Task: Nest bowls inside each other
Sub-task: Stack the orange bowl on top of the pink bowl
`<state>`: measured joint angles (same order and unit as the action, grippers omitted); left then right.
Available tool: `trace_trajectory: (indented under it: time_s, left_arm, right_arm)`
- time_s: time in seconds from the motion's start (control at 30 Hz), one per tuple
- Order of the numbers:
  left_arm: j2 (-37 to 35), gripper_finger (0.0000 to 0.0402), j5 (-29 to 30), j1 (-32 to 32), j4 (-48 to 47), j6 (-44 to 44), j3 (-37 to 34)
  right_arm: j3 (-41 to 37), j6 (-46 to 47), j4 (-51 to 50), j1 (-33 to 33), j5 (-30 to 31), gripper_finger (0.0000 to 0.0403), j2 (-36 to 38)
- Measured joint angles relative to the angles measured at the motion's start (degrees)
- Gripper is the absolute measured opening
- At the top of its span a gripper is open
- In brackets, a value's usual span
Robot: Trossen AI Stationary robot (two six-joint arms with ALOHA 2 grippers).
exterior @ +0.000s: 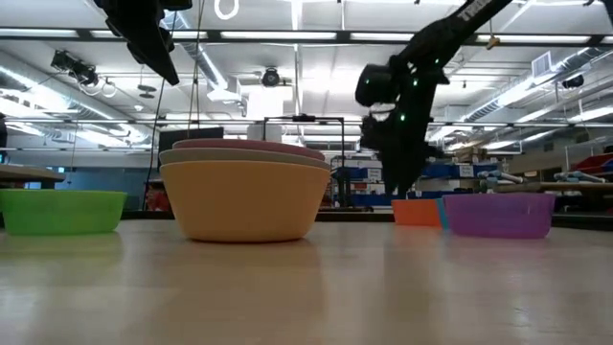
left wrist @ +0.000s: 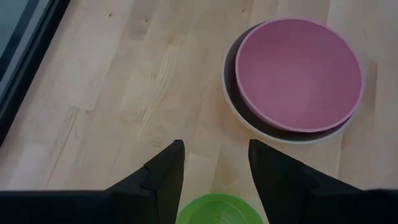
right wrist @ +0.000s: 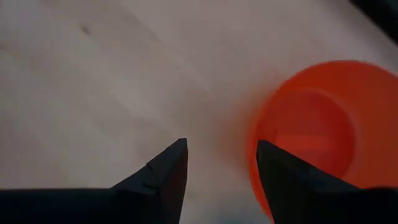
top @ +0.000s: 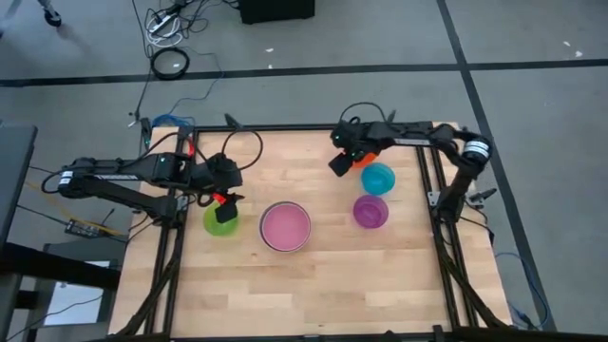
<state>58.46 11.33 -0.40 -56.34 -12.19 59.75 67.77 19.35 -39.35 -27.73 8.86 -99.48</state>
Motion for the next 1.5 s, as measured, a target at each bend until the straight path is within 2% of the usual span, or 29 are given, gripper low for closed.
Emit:
trace_trajectory:
  time_s: [0.1, 0.37, 0.47, 0.6, 0.73, 0.83, 0.9, 1.03, 1.1, 1.27, 1.4, 1.5]
  left_arm:
    - [0.01, 0.0188, 0.0, 0.0, -0.08, -0.02, 0.0]
    - [0.02, 0.0188, 0.37, 0.0, -0.07, -0.02, 0.0]
    - [0.02, 0.0188, 1.05, 0.0, -0.08, -0.02, 0.0]
    - [0.01, 0.0188, 1.22, 0.0, -0.09, -0.04, 0.0]
    - [0.02, 0.0188, 2.48, 0.0, -0.82, -0.11, 0.0]
    - [0.0, 0.0188, 3.1, 0.0, -0.98, -0.11, 0.0]
    - [0.02, 0.0188, 3.29, 0.02, -0.99, -0.11, 0.0]
    - [0.02, 0.0188, 3.85, 0.02, -1.06, -0.11, 0.0]
    - [0.02, 0.0188, 3.85, 0.02, -1.64, -0.11, 0.0]
    - [0.01, 0.0188, 3.82, 0.02, -3.78, -0.5, -0.02]
    - [0.01, 0.0188, 3.79, 0.02, -4.98, -1.71, -0.02]
    - [0.0, 0.0188, 3.5, 0.02, -8.36, -3.34, -0.02]
  right_arm:
    - [0.0, 0.11, 0.17, 0.25, 1.94, 0.0178, -2.89]
    - [-0.07, 0.09, 0.4, -0.01, 2.53, 0.0168, -6.5]
    - [-0.04, -0.44, 0.71, -0.29, 2.63, 0.013, -6.37]
    - [-0.04, -4.18, 0.5, -0.61, 2.41, 0.0026, -4.52]
    - [0.31, -5.4, -0.24, 1.02, 2.67, 0.0005, -1.41]
    - [1.62, -6.62, 0.56, 4.51, 0.65, 0.0002, 2.0]
    - [2.99, -7.24, 2.08, 8.08, -3.45, 0.0001, 4.19]
    - [5.89, -10.01, 8.2, 18.85, -11.31, 0.0001, 6.64]
    - [7.66, -10.63, 10.76, 24.72, -13.22, 0.0001, 6.27]
    - [12.48, -11.04, 14.0, 35.12, -11.11, 0.0, 2.45]
    - [14.95, -10.88, 14.43, 37.55, -7.03, 0.0001, -1.56]
    - [15.79, -10.89, 14.22, 37.76, -8.4, 0.0014, -4.51]
